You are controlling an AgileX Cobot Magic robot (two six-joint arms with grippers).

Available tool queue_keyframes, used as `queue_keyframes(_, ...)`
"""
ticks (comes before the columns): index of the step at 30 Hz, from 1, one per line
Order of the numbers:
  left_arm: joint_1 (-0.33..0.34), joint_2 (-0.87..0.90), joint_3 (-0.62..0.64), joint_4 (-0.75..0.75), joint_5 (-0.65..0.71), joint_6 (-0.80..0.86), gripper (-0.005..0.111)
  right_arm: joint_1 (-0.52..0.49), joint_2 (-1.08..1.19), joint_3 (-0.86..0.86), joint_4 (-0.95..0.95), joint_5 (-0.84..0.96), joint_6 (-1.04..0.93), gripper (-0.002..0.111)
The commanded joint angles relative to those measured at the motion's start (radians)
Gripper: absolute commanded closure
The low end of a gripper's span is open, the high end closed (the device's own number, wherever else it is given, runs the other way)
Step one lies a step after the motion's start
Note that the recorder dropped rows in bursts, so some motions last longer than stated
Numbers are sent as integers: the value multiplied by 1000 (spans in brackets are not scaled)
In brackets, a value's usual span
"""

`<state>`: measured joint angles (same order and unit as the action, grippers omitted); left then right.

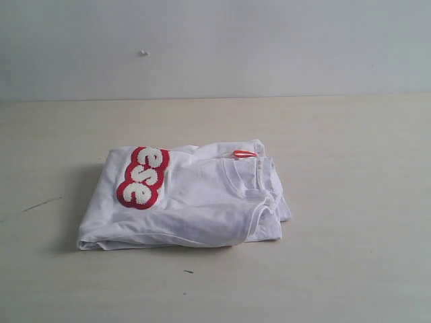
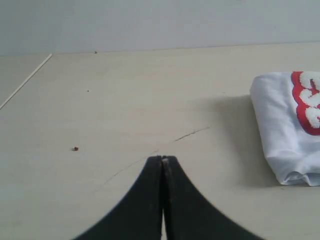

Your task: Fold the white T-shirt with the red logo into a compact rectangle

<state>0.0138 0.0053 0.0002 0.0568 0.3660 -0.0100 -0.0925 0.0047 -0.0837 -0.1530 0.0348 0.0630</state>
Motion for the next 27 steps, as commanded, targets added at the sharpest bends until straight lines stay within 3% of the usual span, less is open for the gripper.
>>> queue_keyframes(1,-5,-5,0,-9,-5,2,107,-6,-5,83,-6,-20,-8,108)
queue_keyframes(15,-5,-5,0,-9,-5,2,107,5,-5,84,3,204,-9,108)
queue_keyframes(27,-5,-5,0,-9,-5,2,107,5,-5,84,18,282,-9,108)
